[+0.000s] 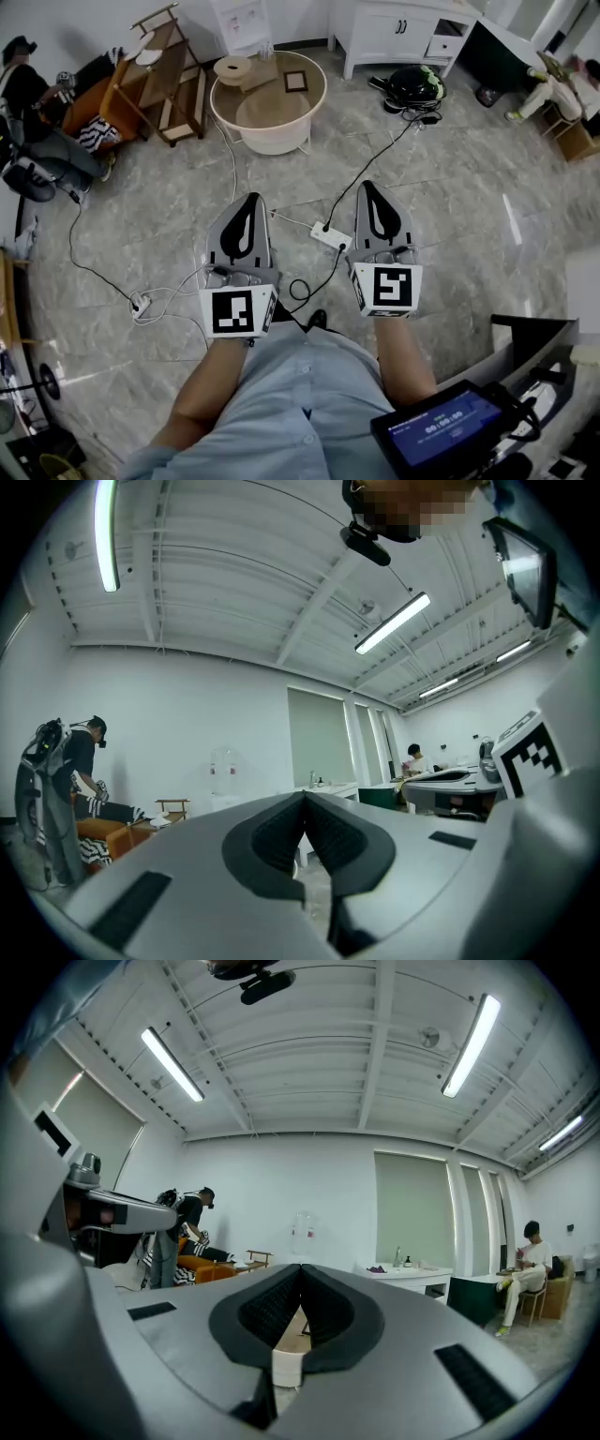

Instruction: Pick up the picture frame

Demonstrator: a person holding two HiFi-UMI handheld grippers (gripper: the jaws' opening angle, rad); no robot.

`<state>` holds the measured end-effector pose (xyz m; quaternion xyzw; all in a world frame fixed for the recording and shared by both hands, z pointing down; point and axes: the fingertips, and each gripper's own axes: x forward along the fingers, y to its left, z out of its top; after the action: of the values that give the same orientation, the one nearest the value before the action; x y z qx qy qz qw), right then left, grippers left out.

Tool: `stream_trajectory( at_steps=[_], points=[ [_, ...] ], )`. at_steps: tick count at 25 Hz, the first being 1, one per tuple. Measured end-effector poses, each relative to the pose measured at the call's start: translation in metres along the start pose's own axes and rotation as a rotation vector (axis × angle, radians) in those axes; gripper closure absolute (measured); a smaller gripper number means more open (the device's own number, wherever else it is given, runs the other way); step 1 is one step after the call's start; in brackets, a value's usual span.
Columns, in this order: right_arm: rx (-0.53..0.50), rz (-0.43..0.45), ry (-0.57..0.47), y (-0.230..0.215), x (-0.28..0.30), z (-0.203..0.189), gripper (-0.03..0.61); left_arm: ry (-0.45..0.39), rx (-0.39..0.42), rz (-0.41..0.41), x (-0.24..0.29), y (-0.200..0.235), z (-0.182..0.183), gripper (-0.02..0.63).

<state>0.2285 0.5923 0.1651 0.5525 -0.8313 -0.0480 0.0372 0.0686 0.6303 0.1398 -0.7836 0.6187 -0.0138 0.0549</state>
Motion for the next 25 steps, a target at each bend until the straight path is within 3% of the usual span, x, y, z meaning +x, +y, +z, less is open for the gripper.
stream_trajectory(
  at_steps=[7, 14, 19, 25],
  points=[
    [0.029, 0.01, 0.057, 0.011, 0.075, -0.032, 0.565, 0.053, -0.014, 0.032, 0.044, 0.055, -0.037, 0.603],
    [0.011, -0.028, 0.119, 0.02, 0.207, -0.053, 0.565, 0.099, -0.045, 0.018, 0.145, 0.146, -0.077, 0.603],
    [-0.016, -0.057, 0.105, 0.038, 0.31, -0.042, 0.565, 0.073, -0.075, 0.002, 0.221, 0.225, -0.079, 0.603],
    [-0.036, -0.103, 0.072, 0.041, 0.381, -0.01, 0.565, 0.035, -0.019, -0.025, 0.279, 0.292, -0.066, 0.603]
  ],
)
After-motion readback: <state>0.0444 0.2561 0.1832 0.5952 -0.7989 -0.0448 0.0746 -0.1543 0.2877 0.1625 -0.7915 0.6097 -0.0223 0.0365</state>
